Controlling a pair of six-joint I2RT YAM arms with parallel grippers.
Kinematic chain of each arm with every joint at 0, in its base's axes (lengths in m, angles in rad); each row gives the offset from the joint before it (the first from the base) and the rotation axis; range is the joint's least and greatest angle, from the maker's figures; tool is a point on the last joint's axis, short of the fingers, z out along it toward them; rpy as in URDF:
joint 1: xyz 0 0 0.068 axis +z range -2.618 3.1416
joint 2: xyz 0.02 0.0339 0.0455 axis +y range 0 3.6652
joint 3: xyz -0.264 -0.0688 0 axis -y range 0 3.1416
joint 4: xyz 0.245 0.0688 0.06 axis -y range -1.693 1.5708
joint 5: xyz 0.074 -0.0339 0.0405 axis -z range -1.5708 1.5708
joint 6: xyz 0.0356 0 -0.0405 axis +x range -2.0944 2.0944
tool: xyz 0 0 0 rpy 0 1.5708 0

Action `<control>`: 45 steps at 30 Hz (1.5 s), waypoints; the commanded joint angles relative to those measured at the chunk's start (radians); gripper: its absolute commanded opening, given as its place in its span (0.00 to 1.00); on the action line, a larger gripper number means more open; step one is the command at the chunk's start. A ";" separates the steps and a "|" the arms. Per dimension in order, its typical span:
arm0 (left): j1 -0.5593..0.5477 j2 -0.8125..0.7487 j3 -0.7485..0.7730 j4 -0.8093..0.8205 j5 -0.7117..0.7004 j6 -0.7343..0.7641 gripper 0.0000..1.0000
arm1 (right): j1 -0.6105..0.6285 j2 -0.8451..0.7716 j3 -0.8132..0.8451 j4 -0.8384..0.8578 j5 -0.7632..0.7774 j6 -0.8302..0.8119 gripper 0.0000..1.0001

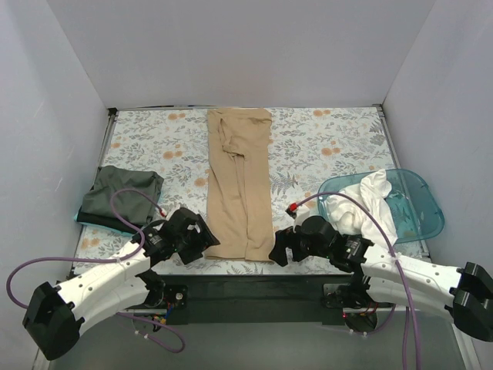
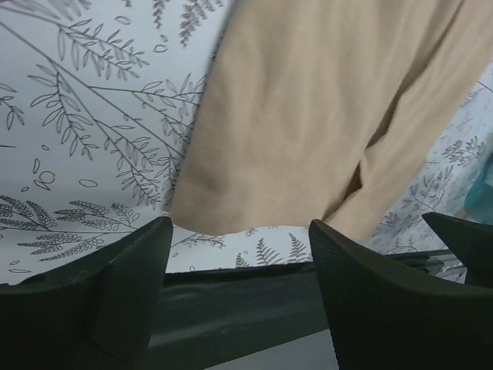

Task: Fold and stack the t-shirts
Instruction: Fold the tshirt

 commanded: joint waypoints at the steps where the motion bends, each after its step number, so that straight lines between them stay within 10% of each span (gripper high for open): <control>1: -0.007 -0.012 -0.035 -0.025 0.007 -0.055 0.70 | -0.002 0.041 -0.003 0.096 -0.064 0.013 0.92; 18: -0.007 0.153 -0.075 0.060 -0.019 -0.041 0.01 | -0.001 0.236 -0.017 0.223 -0.147 0.033 0.64; 32: -0.007 0.069 -0.121 0.063 0.021 -0.045 0.00 | -0.001 0.325 0.003 0.254 -0.182 0.047 0.05; 45: -0.060 -0.147 -0.127 -0.118 0.119 -0.113 0.00 | 0.096 0.072 -0.133 0.253 -0.176 0.177 0.01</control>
